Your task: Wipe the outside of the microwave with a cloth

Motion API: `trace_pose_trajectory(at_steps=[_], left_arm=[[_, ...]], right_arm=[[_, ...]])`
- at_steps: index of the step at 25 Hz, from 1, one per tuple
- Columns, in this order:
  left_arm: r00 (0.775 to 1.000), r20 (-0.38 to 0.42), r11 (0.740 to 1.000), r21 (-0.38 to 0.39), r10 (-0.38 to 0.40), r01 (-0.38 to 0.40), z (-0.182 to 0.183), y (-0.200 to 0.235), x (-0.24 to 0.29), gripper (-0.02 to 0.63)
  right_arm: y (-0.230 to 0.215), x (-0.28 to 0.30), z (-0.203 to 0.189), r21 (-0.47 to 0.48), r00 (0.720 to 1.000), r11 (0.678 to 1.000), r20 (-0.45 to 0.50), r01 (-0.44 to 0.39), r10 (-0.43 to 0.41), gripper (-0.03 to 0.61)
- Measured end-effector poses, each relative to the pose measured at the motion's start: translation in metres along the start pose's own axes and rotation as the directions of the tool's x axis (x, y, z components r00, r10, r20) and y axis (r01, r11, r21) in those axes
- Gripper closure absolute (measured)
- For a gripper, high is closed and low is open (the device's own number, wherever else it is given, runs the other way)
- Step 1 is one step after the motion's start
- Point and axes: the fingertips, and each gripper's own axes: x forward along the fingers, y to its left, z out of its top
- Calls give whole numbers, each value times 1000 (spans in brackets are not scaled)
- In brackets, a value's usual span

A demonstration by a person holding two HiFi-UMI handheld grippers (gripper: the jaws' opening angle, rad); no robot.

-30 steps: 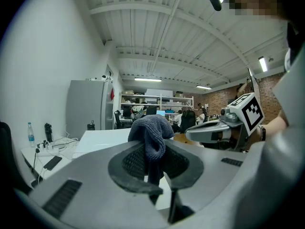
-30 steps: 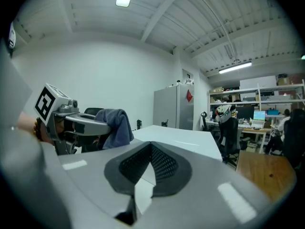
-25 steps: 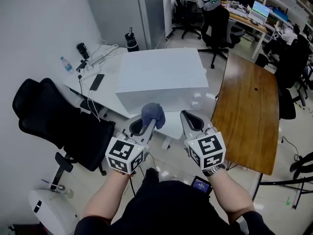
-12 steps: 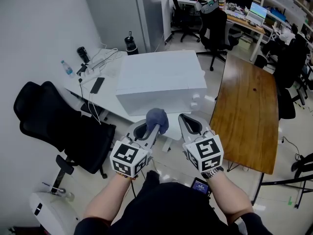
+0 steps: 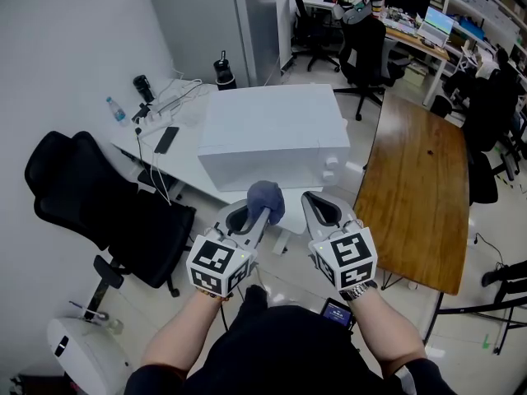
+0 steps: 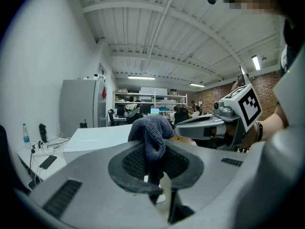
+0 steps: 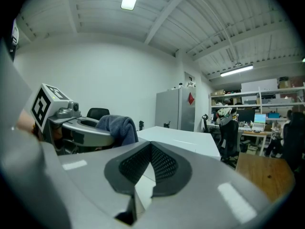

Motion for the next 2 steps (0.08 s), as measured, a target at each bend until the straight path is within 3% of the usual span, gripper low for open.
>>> trace_pose_trajectory(at_steps=[2], left_arm=[[1000,1,1000,1,3,-3,1,-1,-1,552]], right_arm=[[0,-2,1,-1,1000,1000,2,-1,1,578]])
